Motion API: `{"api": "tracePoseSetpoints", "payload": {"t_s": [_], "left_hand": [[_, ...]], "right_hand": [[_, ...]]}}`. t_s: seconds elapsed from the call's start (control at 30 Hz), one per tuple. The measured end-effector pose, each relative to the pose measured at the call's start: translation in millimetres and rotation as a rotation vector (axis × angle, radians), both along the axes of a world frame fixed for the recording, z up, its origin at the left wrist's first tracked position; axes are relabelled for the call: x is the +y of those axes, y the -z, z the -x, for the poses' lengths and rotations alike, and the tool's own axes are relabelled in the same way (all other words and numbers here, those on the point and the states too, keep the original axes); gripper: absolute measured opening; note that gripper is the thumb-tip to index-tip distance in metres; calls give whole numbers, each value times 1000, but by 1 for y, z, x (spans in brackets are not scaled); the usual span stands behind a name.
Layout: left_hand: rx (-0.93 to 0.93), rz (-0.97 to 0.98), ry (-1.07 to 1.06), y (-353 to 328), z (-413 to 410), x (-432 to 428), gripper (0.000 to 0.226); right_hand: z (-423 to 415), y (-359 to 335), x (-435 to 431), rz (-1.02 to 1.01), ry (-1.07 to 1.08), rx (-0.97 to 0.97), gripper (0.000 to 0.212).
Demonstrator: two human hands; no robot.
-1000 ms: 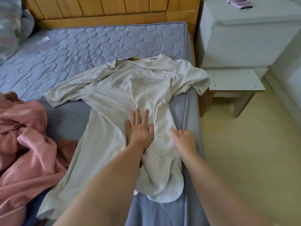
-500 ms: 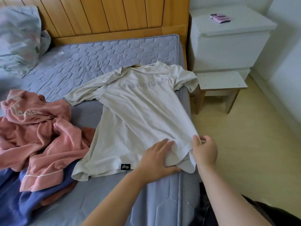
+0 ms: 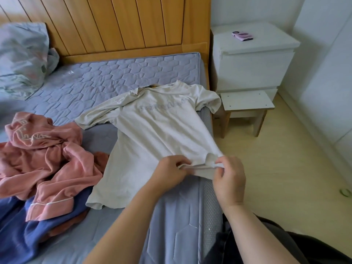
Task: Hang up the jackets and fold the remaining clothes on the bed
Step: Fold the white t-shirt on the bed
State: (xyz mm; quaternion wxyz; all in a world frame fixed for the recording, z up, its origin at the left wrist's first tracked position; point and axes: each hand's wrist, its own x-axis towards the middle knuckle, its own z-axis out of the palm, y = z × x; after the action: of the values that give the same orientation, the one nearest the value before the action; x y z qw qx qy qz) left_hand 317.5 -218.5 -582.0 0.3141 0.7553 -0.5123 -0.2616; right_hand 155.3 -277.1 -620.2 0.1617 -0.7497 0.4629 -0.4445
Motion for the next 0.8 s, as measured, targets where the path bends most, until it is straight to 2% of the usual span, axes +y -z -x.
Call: {"api": "tracePoseSetpoints", "payload": {"t_s": [0.07,0.1,0.17,0.2,0.27,0.3,0.37,0.47,0.5,0.53,0.57,0.6,0.67,0.7,0.73,0.8], "left_hand": [[-195,-304,209,0,-6,6,14],[-234,-411,252,4,-7,9,12],[-235,-497,234,10,-9,11,6],[-269,-521,213,13,-10,11,17],[-342,-563,205,17,-13,10,30],[-372,-575,200,20,-14,11,32],[-397,-591,188,22,-14,13,32],[-407,-594,323,22,-14,17,17],[-389,-600,357,20,-15,18,13],[-381,-623,376,18,-17,20,19],[-387,-652,405,18,-20,21,20],[-409,-711,439,19,-25,22,15],[-401,-888,478,16,-31,23,9],[-334,-987,477,13,-32,22,9],[-284,-1049,482,7,-30,20,8],[-304,-1028,489,-3,-25,10,35]], "right_hand": [[0,4,3,-172,-8,73,22],[0,3,3,-246,37,70,22],[0,1,2,-443,132,70,20],[3,3,-1,-621,151,74,14],[11,5,-9,-993,202,-15,18],[14,4,-12,-1070,231,-107,18],[13,-1,-13,-996,260,-268,19],[8,-12,-4,-716,180,-464,34],[7,-14,-1,-585,152,-416,40],[8,-13,1,-443,112,-289,44],[10,-12,1,-322,41,-90,42],[12,-9,2,-287,-66,161,33],[12,-2,5,-431,-296,687,18],[13,4,7,-517,-371,816,16],[12,11,8,-602,-421,822,12],[9,14,10,-666,-442,592,14]]}}
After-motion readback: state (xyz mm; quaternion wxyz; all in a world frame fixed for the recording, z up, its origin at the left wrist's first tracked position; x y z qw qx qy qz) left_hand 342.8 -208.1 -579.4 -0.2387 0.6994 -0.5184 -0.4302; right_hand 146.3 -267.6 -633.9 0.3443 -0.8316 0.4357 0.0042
